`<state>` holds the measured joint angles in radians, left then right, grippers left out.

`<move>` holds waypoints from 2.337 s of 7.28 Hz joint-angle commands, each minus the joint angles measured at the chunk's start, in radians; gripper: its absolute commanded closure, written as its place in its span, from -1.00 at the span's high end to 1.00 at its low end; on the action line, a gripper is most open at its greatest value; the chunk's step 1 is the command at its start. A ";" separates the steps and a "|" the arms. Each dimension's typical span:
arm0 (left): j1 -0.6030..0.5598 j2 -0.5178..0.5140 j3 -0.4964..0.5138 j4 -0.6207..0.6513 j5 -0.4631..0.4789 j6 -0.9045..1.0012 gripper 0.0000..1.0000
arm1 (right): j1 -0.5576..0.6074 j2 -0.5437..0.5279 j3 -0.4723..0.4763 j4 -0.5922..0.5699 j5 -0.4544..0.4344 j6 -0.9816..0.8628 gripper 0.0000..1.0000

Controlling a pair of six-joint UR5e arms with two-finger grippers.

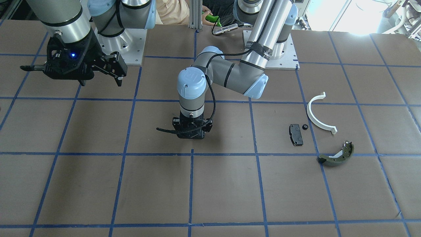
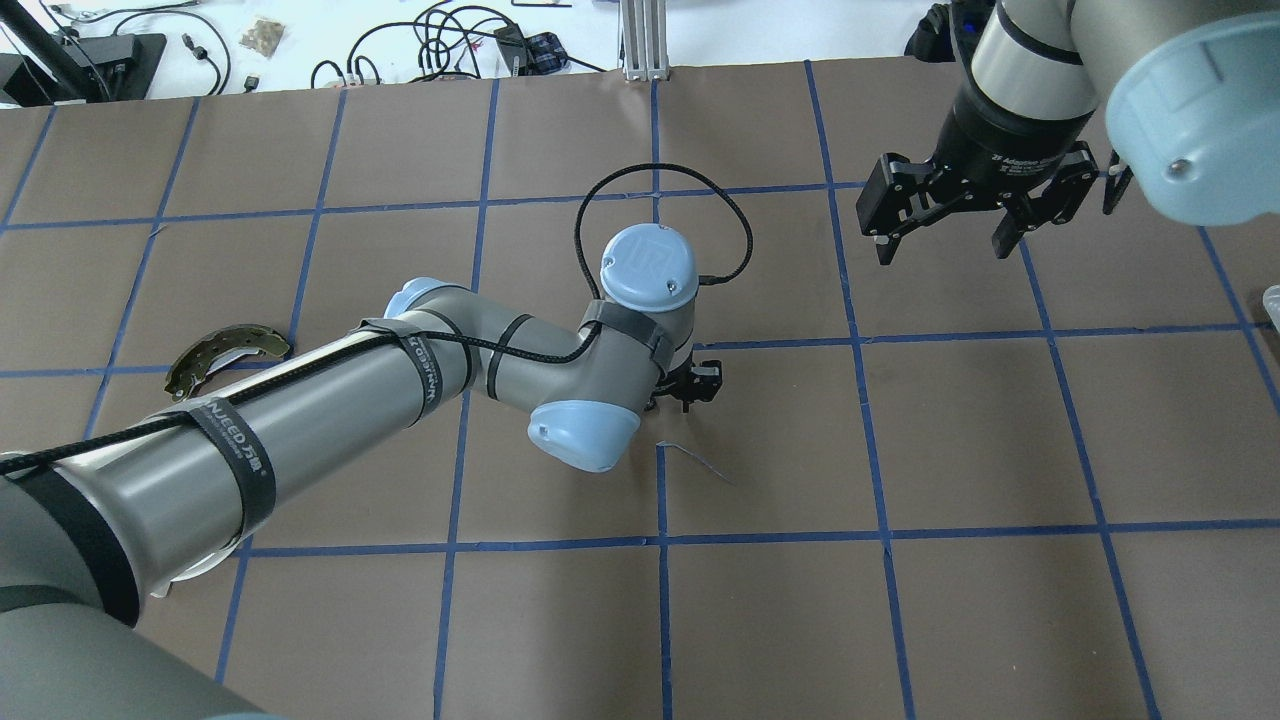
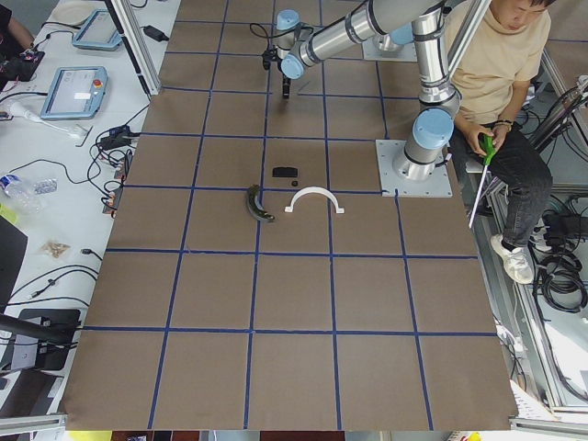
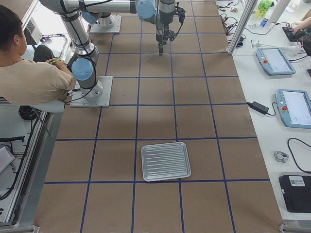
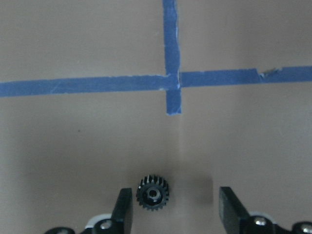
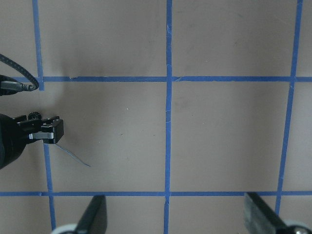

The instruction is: Place bearing gear from tray to pile

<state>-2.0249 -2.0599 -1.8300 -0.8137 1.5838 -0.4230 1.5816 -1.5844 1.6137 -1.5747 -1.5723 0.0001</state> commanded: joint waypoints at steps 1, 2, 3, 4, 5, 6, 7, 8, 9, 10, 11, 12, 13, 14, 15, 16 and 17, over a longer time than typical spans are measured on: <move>0.000 -0.002 0.000 0.001 0.001 0.001 0.27 | 0.000 -0.002 0.005 -0.001 0.000 -0.002 1.00; 0.002 -0.002 0.000 0.001 -0.001 0.001 0.27 | 0.000 -0.002 0.005 -0.001 0.000 -0.002 1.00; 0.002 -0.002 0.000 0.001 -0.001 0.003 0.14 | -0.002 -0.002 0.005 -0.001 0.000 -0.002 1.00; 0.002 -0.003 0.000 0.001 -0.001 0.003 0.04 | -0.002 -0.002 0.005 -0.001 0.000 -0.003 1.00; 0.002 -0.002 0.000 0.001 -0.001 0.003 -0.39 | -0.002 -0.002 0.006 -0.001 0.000 -0.003 1.00; 0.002 0.004 0.000 0.001 0.001 0.003 -0.73 | -0.002 -0.002 0.005 -0.001 -0.002 -0.003 1.00; 0.006 0.009 0.000 -0.001 0.001 0.003 -1.00 | -0.002 -0.002 0.006 -0.001 -0.002 -0.003 1.00; 0.008 0.012 0.000 -0.001 0.001 0.001 -1.00 | -0.002 -0.002 0.005 -0.001 -0.002 -0.003 1.00; 0.008 0.015 0.001 -0.001 0.001 0.001 -1.00 | -0.002 -0.002 0.005 -0.001 0.000 -0.002 1.00; 0.014 0.036 0.001 -0.015 0.004 0.007 -1.00 | -0.002 -0.002 0.006 -0.001 0.000 -0.002 1.00; 0.044 0.065 0.000 -0.095 -0.005 0.030 -1.00 | -0.002 -0.002 0.006 -0.001 0.000 -0.002 1.00; 0.073 0.104 -0.005 -0.183 0.001 0.093 -1.00 | -0.002 -0.002 0.005 -0.001 -0.002 -0.002 1.00; 0.118 0.156 -0.037 -0.243 0.008 0.184 -1.00 | -0.002 -0.002 0.006 -0.001 -0.002 -0.002 1.00; 0.182 0.212 -0.107 -0.236 0.078 0.361 -1.00 | -0.002 -0.002 0.005 -0.001 -0.002 -0.003 1.00; 0.274 0.268 -0.171 -0.234 0.084 0.489 -1.00 | -0.003 -0.002 0.005 -0.001 -0.002 -0.002 1.00; 0.390 0.303 -0.219 -0.239 0.087 0.673 -1.00 | -0.002 -0.002 0.005 -0.001 -0.002 -0.003 1.00; 0.502 0.332 -0.268 -0.239 0.085 0.802 -1.00 | -0.002 -0.002 0.006 -0.001 -0.002 -0.003 1.00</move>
<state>-1.6577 -1.7701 -2.0353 -1.0501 1.6655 0.2010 1.5794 -1.5861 1.6187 -1.5754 -1.5739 -0.0026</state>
